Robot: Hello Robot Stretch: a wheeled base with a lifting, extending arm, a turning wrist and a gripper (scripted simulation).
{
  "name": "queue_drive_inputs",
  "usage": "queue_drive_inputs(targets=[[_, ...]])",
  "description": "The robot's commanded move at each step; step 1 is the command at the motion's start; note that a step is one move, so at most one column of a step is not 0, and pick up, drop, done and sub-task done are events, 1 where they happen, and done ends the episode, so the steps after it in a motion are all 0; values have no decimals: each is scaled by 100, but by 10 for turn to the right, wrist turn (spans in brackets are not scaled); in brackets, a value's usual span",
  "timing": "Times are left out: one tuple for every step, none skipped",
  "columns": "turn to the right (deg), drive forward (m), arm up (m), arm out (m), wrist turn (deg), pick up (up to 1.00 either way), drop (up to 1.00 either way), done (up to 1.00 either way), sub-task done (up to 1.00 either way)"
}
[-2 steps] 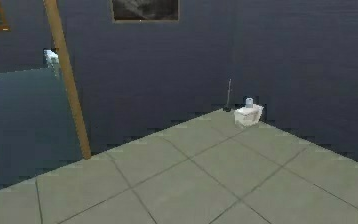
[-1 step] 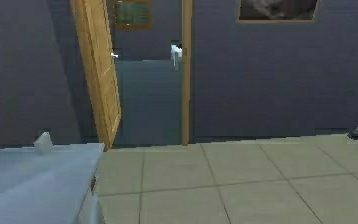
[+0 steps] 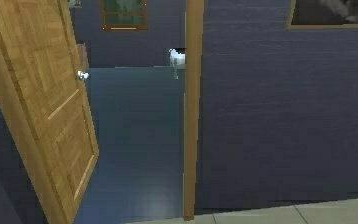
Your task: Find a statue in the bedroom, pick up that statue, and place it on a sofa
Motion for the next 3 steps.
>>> queue_drive_inputs(targets=[[-60, 0, 0, 0, 0, 0, 0, 0, 0], [0, 15, 0, 0, 0, 0, 0, 0, 0], [-60, 0, 0, 0, 0, 0, 0, 0, 0]])
